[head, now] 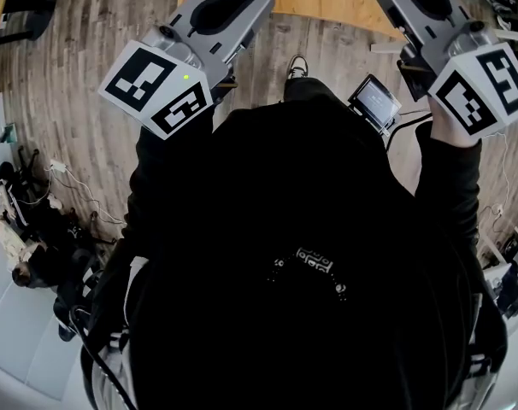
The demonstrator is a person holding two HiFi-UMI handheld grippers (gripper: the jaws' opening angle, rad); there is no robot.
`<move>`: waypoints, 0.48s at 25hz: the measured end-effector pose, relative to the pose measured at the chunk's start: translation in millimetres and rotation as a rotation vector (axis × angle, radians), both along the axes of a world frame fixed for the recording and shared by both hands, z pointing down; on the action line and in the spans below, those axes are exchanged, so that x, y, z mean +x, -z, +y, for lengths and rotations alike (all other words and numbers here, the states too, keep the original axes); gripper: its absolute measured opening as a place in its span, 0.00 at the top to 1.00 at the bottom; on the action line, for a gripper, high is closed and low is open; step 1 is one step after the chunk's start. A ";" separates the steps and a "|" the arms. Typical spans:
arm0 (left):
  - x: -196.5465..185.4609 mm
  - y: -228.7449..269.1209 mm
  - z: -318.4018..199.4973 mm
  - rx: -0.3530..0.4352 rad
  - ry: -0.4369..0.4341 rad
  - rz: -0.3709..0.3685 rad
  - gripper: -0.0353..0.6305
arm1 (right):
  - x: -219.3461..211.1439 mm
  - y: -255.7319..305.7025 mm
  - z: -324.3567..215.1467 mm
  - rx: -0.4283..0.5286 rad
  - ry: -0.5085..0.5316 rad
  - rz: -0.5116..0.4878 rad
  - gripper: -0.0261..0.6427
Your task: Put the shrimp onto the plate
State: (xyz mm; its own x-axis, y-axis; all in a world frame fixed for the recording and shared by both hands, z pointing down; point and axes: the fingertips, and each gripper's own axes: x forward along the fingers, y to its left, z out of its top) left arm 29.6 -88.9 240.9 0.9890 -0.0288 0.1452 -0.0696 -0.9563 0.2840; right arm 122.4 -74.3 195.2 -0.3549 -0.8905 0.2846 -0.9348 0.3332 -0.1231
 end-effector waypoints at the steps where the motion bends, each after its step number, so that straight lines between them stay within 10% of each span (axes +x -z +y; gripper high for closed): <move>1: 7.3 5.4 -3.8 0.002 0.001 -0.001 0.94 | 7.1 3.3 -3.8 0.000 0.005 -0.004 0.87; 12: 84.2 6.1 -38.4 0.004 0.036 -0.057 0.94 | 88.9 -9.2 -44.2 0.008 0.050 -0.075 0.87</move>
